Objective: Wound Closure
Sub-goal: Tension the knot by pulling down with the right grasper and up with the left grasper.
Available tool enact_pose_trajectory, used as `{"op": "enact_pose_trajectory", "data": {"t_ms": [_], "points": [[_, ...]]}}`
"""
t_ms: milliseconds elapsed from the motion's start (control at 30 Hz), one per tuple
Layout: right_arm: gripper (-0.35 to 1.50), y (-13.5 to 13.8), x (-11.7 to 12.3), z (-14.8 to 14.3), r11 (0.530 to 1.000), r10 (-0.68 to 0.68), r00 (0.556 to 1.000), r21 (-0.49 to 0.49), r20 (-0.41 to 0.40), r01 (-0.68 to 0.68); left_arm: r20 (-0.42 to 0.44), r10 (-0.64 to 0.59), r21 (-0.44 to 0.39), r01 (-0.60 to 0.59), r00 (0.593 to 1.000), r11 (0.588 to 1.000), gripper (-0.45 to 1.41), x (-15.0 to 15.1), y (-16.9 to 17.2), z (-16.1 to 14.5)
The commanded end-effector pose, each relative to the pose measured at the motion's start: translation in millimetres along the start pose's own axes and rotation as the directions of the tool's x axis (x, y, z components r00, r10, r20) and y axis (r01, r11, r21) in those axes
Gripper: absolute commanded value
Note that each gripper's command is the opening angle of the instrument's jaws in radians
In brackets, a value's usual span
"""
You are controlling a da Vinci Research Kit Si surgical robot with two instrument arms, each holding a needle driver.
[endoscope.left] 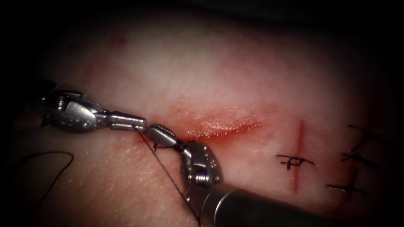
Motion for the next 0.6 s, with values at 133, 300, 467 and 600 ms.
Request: {"op": "enact_pose_trajectory", "data": {"t_ms": [133,300,467,600], "points": [[-0.35,-0.7,-1.2,-0.4,0.994,-0.112,0.994,0.018,0.011,0.112,0.022,-0.015,0.040,0.014,1.000,0.999,-0.45,-1.8,-3.3,-0.2],[-0.35,-1.3,-1.1,-1.3,0.970,-0.241,0.970,0.030,0.023,0.240,0.130,-0.021,0.103,0.007,0.991,0.995,-0.45,-6.1,-7.8,-0.1],[-0.35,-1.2,-1.3,-2.3,0.961,-0.275,0.961,0.036,0.038,0.274,0.271,-0.015,0.147,-0.026,0.963,0.989,-0.45,-10.6,-10.0,0.4],[-0.35,-1.1,-2.0,-3.8,0.956,-0.292,0.953,0.040,0.083,0.290,0.311,-0.018,0.196,-0.046,0.950,0.980,-0.45,-14.2,-11.8,0.6]]}}
